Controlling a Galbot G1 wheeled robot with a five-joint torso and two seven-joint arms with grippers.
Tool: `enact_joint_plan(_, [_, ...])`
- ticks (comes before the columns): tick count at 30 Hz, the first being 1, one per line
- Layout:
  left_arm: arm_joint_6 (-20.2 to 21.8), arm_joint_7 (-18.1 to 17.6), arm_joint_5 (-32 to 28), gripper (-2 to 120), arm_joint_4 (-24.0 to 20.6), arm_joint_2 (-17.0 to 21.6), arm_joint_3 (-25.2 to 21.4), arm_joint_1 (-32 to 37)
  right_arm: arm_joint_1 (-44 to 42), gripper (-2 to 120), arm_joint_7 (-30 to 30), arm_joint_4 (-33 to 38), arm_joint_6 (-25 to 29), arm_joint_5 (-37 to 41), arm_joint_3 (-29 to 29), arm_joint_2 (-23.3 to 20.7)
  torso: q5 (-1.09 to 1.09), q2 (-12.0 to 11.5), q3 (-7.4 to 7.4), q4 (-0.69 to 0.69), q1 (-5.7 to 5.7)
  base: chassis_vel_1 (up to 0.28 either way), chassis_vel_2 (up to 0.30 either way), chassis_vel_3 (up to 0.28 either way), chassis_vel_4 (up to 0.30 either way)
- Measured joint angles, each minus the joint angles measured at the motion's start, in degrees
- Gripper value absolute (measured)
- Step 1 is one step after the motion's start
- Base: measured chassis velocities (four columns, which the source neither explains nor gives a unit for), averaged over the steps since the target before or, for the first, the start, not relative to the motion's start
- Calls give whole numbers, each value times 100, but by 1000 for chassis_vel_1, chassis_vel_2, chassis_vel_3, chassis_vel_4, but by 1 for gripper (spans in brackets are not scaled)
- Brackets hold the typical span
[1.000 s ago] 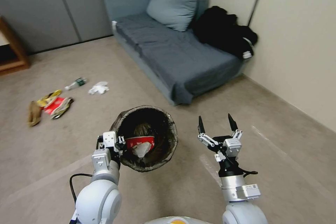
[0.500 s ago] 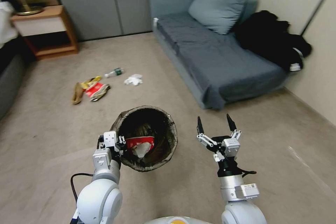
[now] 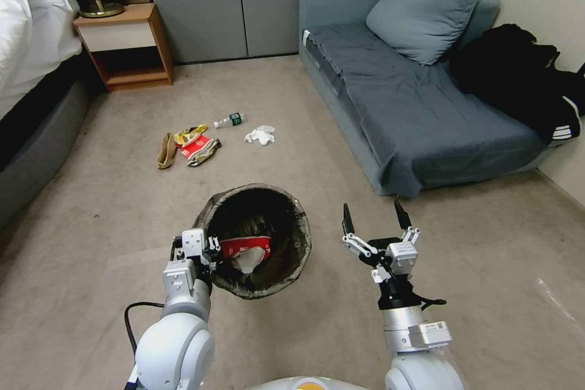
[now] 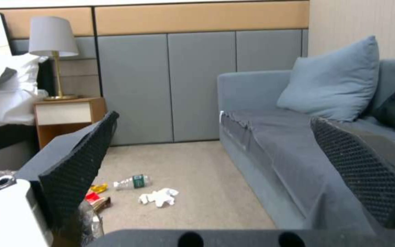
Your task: Pick up the trash bin, then pick up the garbage from the floor and place it into the trash bin.
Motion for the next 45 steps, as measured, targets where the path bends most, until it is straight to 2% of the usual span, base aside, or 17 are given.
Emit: enact_joint_plan(45, [9,17,18,2,-24,-2,4,-28,-12,100,-47,-40,58,-16,-1,50,0,0,0,0,0,0,0,0,0])
